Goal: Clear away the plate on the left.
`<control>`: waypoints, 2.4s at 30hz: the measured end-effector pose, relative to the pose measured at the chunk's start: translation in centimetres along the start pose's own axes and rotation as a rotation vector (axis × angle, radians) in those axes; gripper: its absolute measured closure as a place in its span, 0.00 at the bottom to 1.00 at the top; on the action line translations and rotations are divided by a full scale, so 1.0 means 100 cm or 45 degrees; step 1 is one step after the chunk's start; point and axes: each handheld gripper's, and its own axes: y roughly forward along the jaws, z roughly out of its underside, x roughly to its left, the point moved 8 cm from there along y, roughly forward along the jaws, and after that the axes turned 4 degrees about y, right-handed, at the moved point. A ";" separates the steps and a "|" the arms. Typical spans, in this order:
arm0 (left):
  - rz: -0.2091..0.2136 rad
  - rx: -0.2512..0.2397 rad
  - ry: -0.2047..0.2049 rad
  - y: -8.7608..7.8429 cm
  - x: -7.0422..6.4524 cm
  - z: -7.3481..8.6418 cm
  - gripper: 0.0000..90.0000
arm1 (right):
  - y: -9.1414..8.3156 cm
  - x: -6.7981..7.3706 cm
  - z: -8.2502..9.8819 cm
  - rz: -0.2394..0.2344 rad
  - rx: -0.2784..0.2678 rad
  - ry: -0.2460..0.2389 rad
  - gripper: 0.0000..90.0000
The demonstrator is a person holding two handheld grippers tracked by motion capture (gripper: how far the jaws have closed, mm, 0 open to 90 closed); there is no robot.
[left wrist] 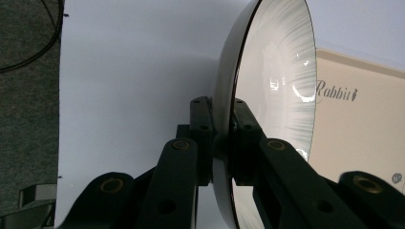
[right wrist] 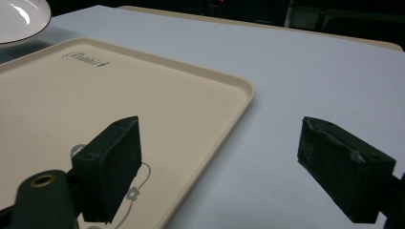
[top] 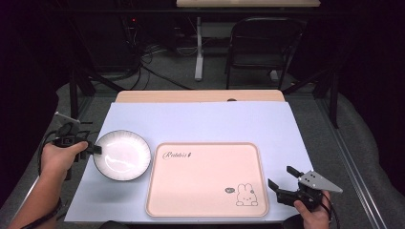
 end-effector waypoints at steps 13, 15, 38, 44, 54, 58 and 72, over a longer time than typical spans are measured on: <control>0.006 -0.009 0.048 -0.007 -0.019 -0.006 0.91 | 0.000 0.000 0.000 0.000 0.000 -0.001 0.16; 0.008 -0.013 0.050 -0.007 -0.023 -0.007 0.91 | 0.000 0.000 0.000 0.000 -0.001 0.002 0.16; 0.052 0.052 0.220 0.003 -0.076 -0.011 0.91 | 0.000 0.000 0.000 0.001 0.001 0.002 0.16; 0.054 0.086 0.291 0.010 -0.095 -0.011 0.91 | 0.000 0.000 0.000 0.001 0.000 0.002 0.16; 0.095 0.118 0.382 0.019 -0.129 -0.008 0.91 | 0.000 0.000 0.000 -0.001 0.001 0.005 0.16; 0.109 0.133 0.432 0.025 -0.145 -0.006 0.91 | 0.000 0.000 0.000 0.000 0.000 0.002 0.16; 0.153 0.178 0.534 0.052 -0.186 -0.002 0.91 | 0.000 0.000 0.000 -0.001 -0.003 0.000 0.16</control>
